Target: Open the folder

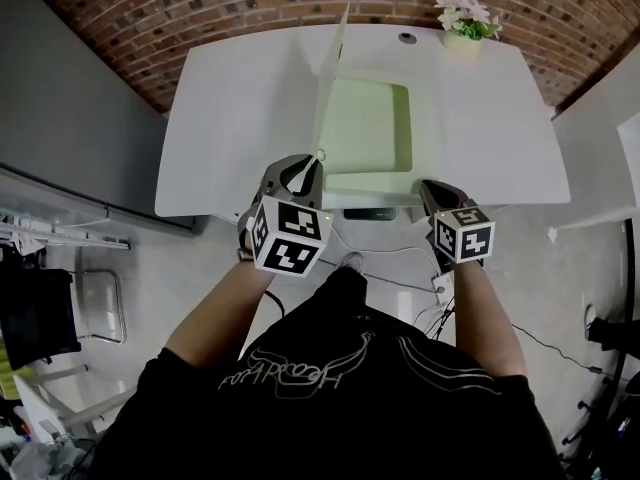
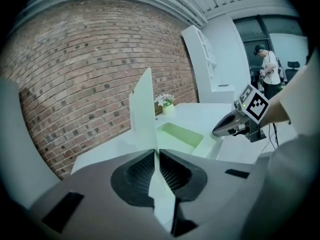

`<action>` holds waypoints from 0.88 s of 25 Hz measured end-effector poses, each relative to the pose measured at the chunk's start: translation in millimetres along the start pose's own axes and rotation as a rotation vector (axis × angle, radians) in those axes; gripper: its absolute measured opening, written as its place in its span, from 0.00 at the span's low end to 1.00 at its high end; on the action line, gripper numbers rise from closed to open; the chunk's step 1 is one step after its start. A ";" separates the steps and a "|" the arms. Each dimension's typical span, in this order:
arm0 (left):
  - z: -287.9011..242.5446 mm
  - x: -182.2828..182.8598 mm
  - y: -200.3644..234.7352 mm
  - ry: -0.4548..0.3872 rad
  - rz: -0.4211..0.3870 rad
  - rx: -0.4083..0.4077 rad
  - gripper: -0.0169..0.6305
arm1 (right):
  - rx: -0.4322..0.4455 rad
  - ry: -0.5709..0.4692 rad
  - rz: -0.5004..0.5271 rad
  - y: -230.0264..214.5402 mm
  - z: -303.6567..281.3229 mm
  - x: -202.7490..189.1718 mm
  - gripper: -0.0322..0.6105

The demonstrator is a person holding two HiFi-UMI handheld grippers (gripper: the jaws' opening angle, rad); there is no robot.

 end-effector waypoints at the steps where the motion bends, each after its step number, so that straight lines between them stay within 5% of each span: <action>1: 0.9 -1.8 3.9 -0.005 0.027 0.004 0.06 | -0.003 -0.004 0.002 0.1 0.0 -0.1 0.05; 9: 11.9 -26.6 41.5 -0.013 0.320 0.063 0.06 | -0.007 -0.020 0.013 2.6 -1.0 -1.6 0.05; 22: 13.1 -61.7 72.8 -0.006 0.526 0.142 0.06 | -0.007 -0.026 0.014 2.5 -0.2 -1.9 0.05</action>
Point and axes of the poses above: the fingertips, and each gripper's own axes: z backward along the fingers, y to its left, x out of its top, the point moved 9 cm from there along z, backward along the fingers, and after that the axes turned 5 degrees about z, right-handed, at the moved point
